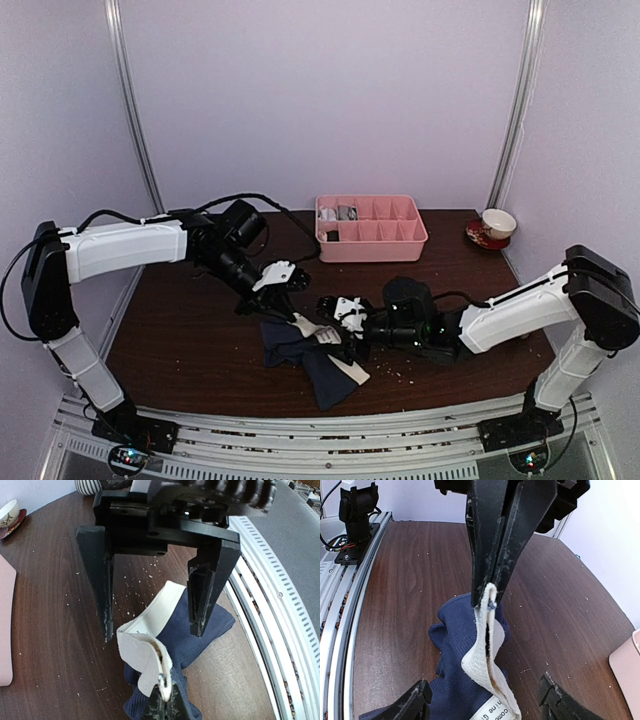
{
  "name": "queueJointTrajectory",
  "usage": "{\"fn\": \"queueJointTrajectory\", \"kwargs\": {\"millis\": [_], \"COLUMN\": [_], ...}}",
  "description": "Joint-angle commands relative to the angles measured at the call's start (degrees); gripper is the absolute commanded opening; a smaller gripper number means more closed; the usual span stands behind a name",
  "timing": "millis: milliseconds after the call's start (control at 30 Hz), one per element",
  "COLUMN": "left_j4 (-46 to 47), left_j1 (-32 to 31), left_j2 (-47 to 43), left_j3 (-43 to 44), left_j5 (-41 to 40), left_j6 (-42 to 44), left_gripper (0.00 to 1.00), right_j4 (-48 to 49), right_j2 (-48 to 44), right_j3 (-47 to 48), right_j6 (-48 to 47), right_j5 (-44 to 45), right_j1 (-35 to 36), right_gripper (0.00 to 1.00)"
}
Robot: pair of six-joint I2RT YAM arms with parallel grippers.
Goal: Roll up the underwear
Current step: Pass from the left arm to the right
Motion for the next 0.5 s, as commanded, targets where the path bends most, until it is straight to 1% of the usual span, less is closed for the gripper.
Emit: {"fn": "queueJointTrajectory", "kwargs": {"millis": [0, 333, 467], "left_j4": [1.6, 0.6, 0.6], "left_j1": [-0.4, -0.3, -0.3], "left_j2": [0.0, 0.3, 0.1], "left_j3": [0.0, 0.2, 0.0], "left_j5": [2.7, 4.8, 5.3], "left_j6": [1.6, 3.2, 3.7], "left_gripper": [0.00, 0.00, 0.00], "right_j4": [4.4, 3.1, 2.1], "right_j2": [-0.9, 3.7, 5.4], "right_j3": [0.3, 5.7, 7.3], "right_j6": [0.0, 1.4, 2.1], "right_j5": [-0.5, -7.5, -8.5], "right_j1": [-0.5, -0.6, -0.6], "right_gripper": [0.75, 0.69, 0.59]}}
